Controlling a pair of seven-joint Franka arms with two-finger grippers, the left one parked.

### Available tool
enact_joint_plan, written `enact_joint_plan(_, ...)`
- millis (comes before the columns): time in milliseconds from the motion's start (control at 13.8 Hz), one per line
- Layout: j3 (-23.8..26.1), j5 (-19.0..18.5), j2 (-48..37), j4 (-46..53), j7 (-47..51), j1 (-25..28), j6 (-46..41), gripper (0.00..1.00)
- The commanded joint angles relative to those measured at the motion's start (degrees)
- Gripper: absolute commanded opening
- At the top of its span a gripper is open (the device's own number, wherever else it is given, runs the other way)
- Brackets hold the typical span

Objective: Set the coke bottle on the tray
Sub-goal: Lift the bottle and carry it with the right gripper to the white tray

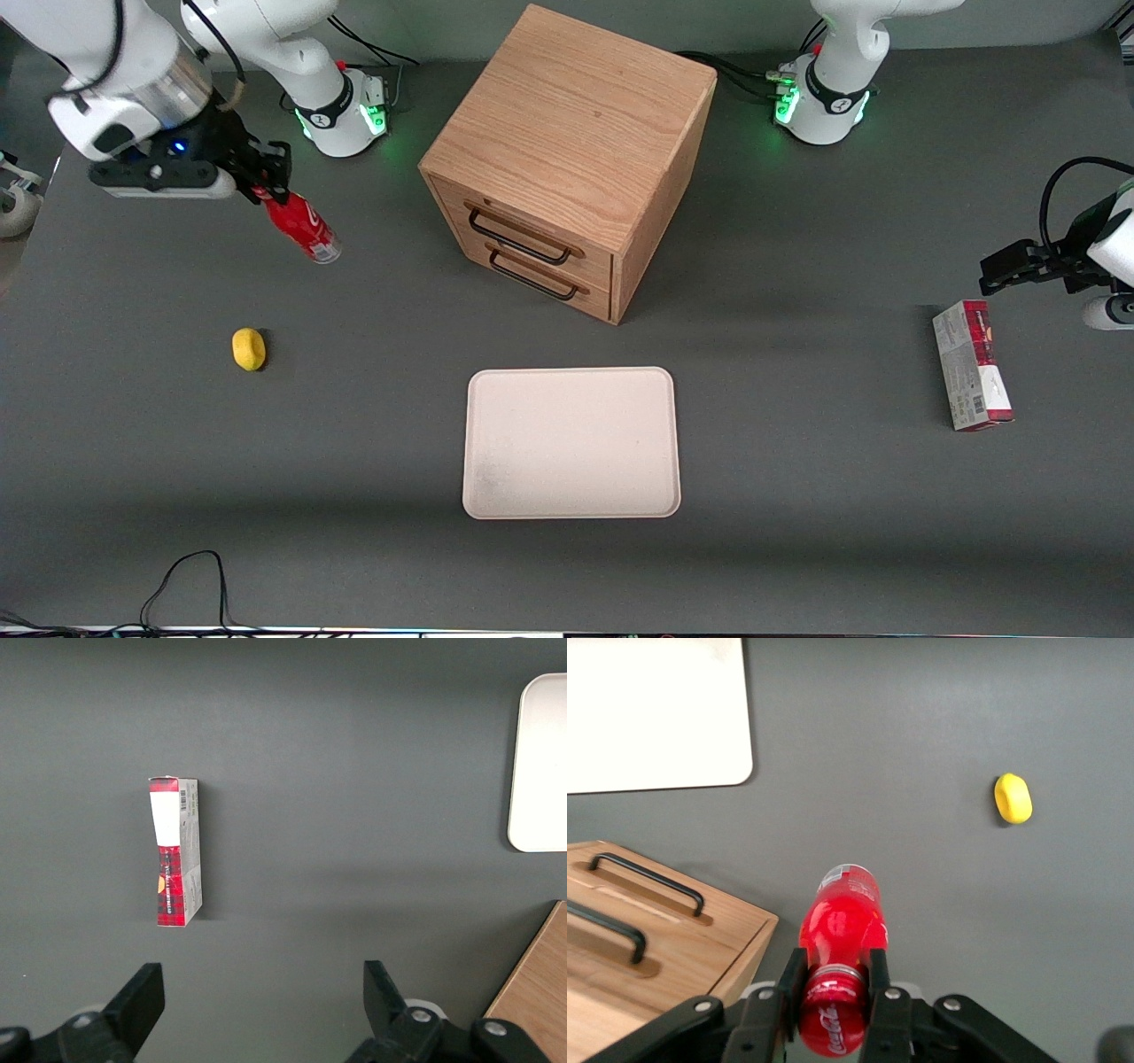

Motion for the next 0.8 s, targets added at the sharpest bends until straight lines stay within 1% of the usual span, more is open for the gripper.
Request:
enact_joint_plan(0,-0.27,1.19,4.7,8.26,0.62,0.17,-3.14,0.21)
enact_joint_plan(73,-0.27,1.19,6.45,10.54,-0.07,0.17,-3.32,0.21)
enact_joint_plan(218,-0.27,1.19,13.54,19.74,-6.03,0.08,-4.89,0.21)
enact_joint_plan(363,0.17,1.02,24.77,33.69,-7.02,0.08,-9.45,0.2)
enact_joint_plan(508,0.78,1.02,35.86,49.08,-7.02,0.25,-12.72,0.17)
enact_joint_plan(581,1.92,0.84,39.56,52.28,-7.11,0.17,-12.64,0.16)
enact_joint_plan(654,3.23,0.67,41.43,53.79,-7.11,0.17,-11.6,0.12)
enact_joint_plan(726,3.77,0.58,42.4,55.11,-7.11,0.25,-9.93,0.1)
